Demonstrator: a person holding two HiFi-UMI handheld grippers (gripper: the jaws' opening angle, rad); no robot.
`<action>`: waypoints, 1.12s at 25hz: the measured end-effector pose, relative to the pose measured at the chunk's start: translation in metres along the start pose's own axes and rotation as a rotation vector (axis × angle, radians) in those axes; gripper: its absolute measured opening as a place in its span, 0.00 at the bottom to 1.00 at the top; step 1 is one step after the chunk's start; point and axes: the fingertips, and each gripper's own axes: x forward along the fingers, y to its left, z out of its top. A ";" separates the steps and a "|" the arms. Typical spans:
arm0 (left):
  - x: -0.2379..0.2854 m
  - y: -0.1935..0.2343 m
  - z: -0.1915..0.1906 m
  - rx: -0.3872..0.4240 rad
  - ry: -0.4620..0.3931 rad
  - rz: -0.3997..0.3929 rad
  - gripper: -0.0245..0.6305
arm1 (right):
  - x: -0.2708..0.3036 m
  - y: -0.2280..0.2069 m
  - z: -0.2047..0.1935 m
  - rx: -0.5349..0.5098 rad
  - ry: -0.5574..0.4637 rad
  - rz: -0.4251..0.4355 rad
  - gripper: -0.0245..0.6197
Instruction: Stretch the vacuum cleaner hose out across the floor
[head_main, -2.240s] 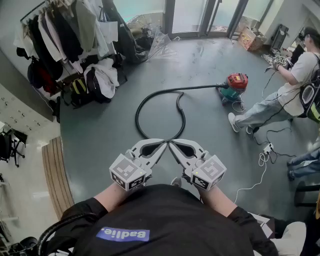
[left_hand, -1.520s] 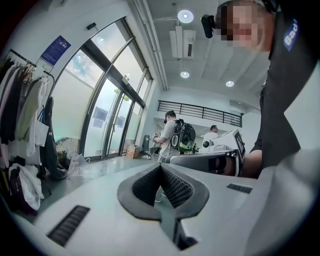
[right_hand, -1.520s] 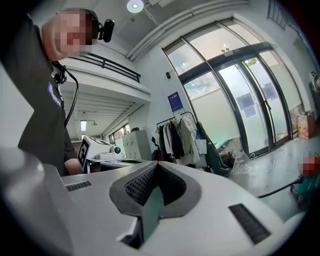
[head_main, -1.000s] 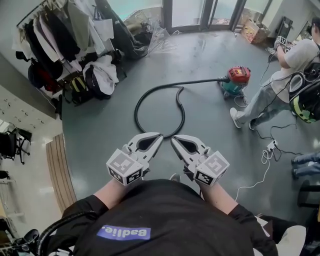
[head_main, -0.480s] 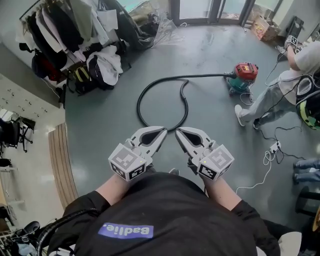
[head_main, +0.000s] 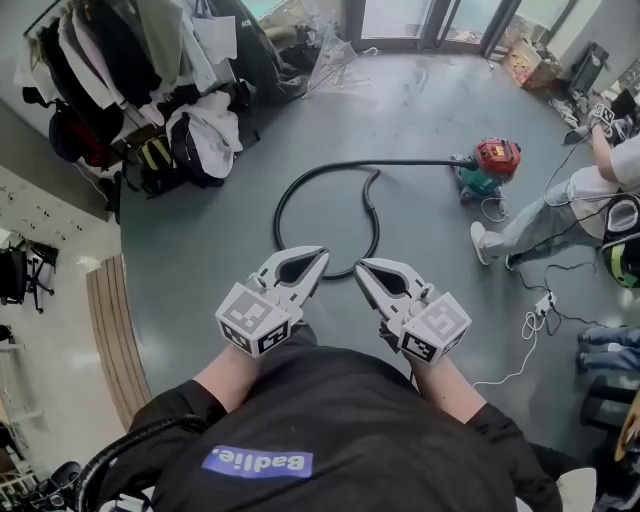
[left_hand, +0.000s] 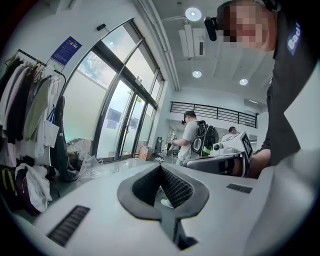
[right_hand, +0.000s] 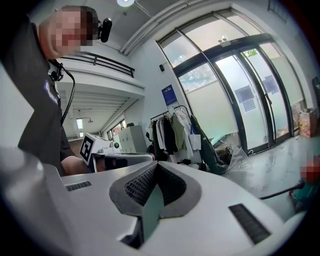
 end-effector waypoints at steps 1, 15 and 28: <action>0.000 0.017 0.004 -0.001 -0.002 -0.005 0.03 | 0.015 -0.004 0.005 -0.004 0.006 -0.002 0.04; -0.028 0.211 0.019 -0.067 0.008 0.012 0.03 | 0.195 -0.024 0.039 -0.016 0.075 0.032 0.04; 0.016 0.252 0.006 -0.084 0.051 0.165 0.03 | 0.218 -0.098 0.042 0.016 0.060 0.175 0.04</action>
